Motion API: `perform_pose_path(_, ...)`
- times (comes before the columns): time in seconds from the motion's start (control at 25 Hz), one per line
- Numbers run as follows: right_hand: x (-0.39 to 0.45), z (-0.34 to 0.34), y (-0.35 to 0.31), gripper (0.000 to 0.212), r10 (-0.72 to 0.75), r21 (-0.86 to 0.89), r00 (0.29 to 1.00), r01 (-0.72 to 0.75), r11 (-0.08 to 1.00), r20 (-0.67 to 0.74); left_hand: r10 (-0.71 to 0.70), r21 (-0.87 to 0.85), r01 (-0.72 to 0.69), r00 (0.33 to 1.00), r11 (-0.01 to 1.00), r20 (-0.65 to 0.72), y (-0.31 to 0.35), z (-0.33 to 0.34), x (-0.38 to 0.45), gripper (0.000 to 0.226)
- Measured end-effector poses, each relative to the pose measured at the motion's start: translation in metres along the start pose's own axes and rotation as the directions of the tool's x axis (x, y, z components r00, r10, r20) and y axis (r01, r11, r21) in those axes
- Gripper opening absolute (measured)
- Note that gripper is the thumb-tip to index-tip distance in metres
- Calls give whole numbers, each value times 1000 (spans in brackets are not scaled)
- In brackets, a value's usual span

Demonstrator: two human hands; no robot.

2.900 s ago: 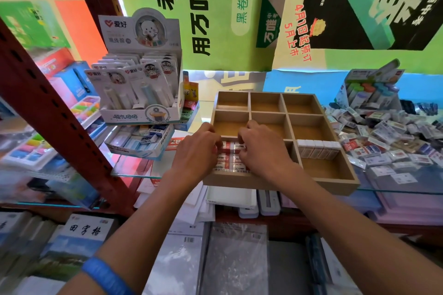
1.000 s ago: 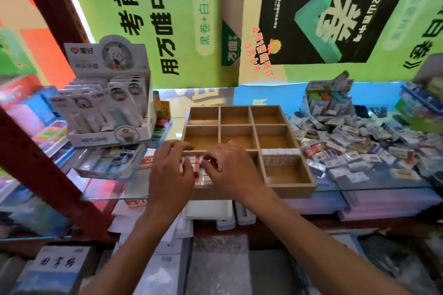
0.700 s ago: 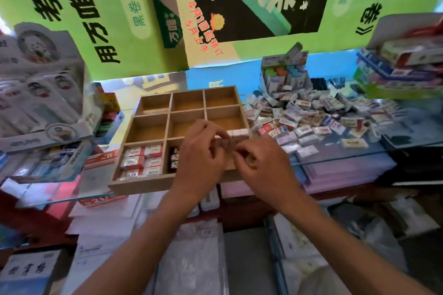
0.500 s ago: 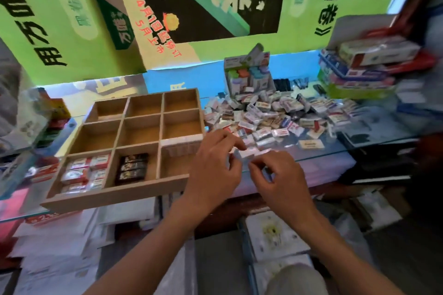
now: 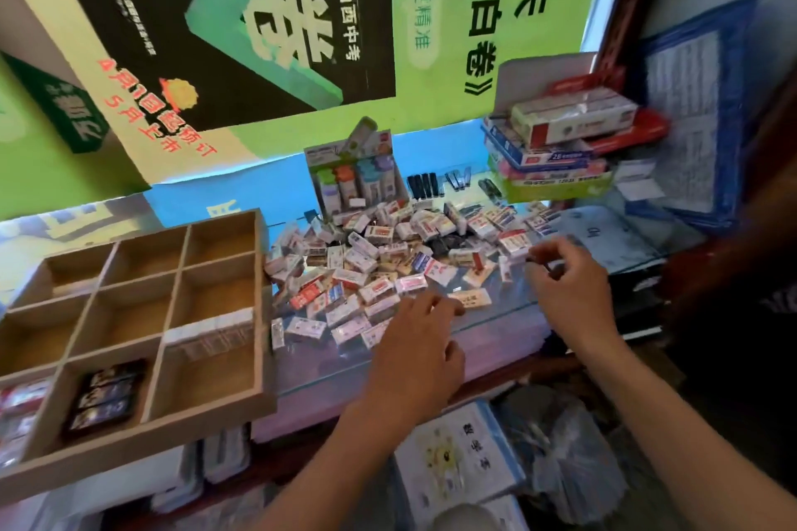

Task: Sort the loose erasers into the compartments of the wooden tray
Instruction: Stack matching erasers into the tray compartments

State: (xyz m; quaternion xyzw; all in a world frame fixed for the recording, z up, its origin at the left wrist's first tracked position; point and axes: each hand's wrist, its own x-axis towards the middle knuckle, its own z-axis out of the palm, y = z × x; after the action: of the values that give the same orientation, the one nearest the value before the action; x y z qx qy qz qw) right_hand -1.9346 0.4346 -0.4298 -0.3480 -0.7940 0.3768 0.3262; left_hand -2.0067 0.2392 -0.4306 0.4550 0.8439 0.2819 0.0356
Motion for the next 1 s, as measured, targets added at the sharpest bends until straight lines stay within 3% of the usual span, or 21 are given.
perform_pose_path(0.08, 24, -1, 7, 13, 41, -26, 999, -41, 999, 26, 14, 59, -15, 1000, 998, 15, 3, 9, 7, 38)
perform_pose_path(0.2, 39, 12, 13, 24, -26, -156, 989, 49, 987, 146, 27, 115, -23, 999, 993, -34, 2, 18, 12, 38)
perform_pose_path(0.32, 41, 25, 20, 23, -40, -121, 998, 47, 992, 55, 59, 93, -50, 994, 994, -88, -6, 24, 12, 35)
perform_pose_path(0.44, 48, 21, 22, 23, 110, 83, 991, -103, 991, -82, 58, 48, -54, 993, 997, -104, -13, 26, 14, 30)
perform_pose_path(0.52, 46, 7, 15, 20, 240, 366, 964, -183, 912, -115, 31, -43, -41, 973, 998, -231, -8, 20, 15, 21)
perform_pose_path(0.6, 29, -5, -4, 18, 237, 607, 971, -176, 775, -21, -133, -323, 24, 938, 946, -319, 12, 6, 19, 16)
perform_pose_path(0.64, 14, -6, -14, 17, 163, 641, 985, -165, 750, 63, -259, -553, 85, 934, 829, -245, 25, -1, 25, 16)
perform_pose_path(0.72, -17, 1, -32, 10, -19, 622, 976, -124, 773, 217, -391, -873, 226, 919, 433, 44, 48, -8, 36, 18)
perform_pose_path(0.76, -28, 5, -35, 8, -104, 592, 959, -75, 803, 262, -419, -915, 252, 902, 314, 105, 54, -8, 40, 16)
perform_pose_path(0.84, -33, 8, -35, 8, -213, 532, 932, 26, 846, 294, -517, -948, 264, 845, 180, 137, 53, -9, 44, 13)
perform_pose_path(0.92, -16, 6, -26, 6, -117, 416, 973, 23, 909, 201, -570, -964, 263, 796, 24, 203, 46, -15, 41, 15)
perform_pose_path(1.0, 13, 3, -6, 8, -45, 79, 996, 39, 996, 77, -544, -954, 251, 784, -164, 300, 41, -26, 35, 21)
